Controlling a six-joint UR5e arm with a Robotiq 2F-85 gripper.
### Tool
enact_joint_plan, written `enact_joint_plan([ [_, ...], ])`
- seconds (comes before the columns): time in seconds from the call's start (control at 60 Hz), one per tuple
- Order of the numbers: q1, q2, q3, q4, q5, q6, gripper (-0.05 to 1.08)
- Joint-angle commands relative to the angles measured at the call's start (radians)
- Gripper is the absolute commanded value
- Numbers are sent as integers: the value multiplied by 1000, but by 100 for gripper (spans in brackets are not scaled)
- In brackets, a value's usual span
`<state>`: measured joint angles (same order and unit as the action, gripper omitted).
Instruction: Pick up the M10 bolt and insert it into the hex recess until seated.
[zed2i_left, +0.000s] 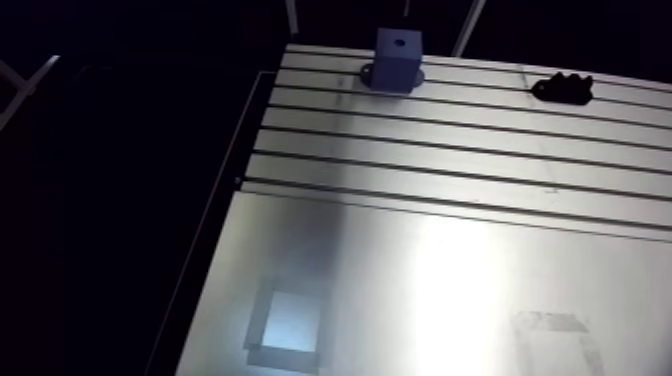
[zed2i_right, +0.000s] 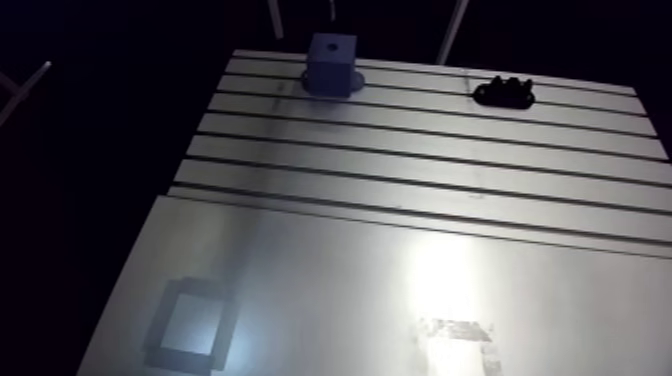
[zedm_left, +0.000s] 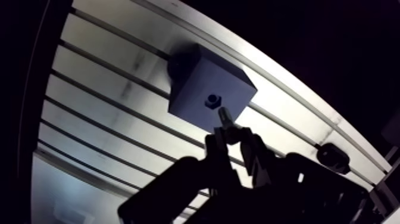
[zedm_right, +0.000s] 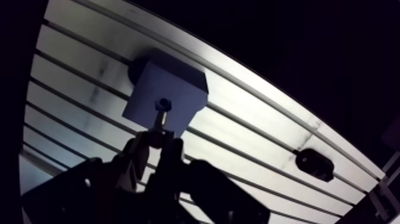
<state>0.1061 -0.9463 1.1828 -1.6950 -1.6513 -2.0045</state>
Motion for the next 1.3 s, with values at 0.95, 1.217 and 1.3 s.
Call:
enact_joint_plan([
  [0.95,1,22,28,-8,-3,2,103],
  [1.217,1,25,28,-9,0,2,103],
  [1.3,1,27,28,-10,0,3,103],
])
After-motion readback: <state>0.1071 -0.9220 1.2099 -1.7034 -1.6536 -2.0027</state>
